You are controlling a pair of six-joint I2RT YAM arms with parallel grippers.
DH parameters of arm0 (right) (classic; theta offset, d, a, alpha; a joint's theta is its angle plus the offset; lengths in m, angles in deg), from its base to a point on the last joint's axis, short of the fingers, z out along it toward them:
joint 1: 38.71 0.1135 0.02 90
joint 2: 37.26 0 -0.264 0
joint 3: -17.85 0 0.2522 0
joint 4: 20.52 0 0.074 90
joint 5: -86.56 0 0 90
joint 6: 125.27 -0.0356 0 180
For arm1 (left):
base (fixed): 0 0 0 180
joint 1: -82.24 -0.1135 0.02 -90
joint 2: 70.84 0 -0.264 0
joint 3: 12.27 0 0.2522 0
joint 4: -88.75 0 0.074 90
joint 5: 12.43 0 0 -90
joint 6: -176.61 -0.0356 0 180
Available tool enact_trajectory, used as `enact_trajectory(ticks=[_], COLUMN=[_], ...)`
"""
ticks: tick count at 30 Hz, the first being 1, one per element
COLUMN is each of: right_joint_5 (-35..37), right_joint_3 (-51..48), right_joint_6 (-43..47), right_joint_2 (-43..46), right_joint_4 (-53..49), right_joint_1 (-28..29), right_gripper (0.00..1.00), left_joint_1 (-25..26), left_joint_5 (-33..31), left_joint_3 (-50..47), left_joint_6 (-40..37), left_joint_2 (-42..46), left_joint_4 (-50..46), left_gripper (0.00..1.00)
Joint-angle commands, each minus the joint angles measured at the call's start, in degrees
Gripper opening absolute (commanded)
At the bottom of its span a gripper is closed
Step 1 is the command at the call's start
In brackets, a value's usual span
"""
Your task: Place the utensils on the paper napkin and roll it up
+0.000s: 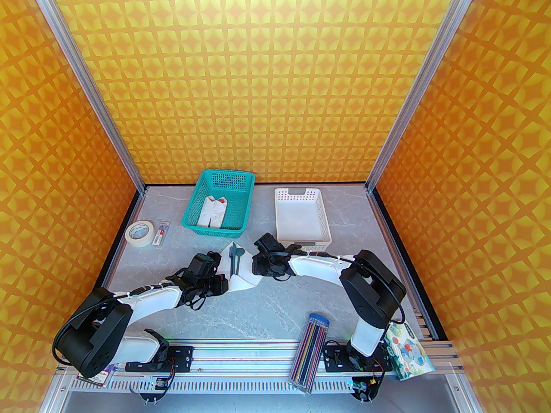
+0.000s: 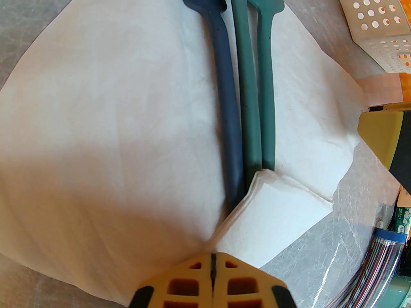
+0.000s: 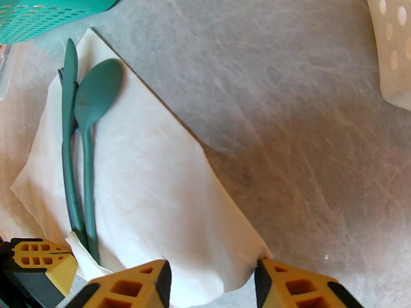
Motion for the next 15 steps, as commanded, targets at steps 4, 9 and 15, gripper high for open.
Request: enact_trajectory(ticks=[4,9,15], right_joint_5=[-4.67,-7.18,-7.07], right_joint_3=[-0.26,-3.41,-5.35], right_joint_6=[-2.74,-6.81,-8.41], right_joint_2=[-1.28,-0.40,0.60], right_joint_4=[4.74,7.68,7.72], right_joint_1=[-0.88,-0.91,-0.88], right_gripper=[0.48,0.48,0.48], left_joint_1=[0.36,0.36,0.35], left_joint_5=[-1.48,-1.60,-1.69], left_joint_3=[-0.90,-1.03,-0.95], left_joint_6=[0.08,-0.03,-0.33], left_joint_2=[-0.44,-0.51,-0.44], left_joint_4=[-4.91,-4.88,-5.12], left_gripper=[0.00,0.00,0.00])
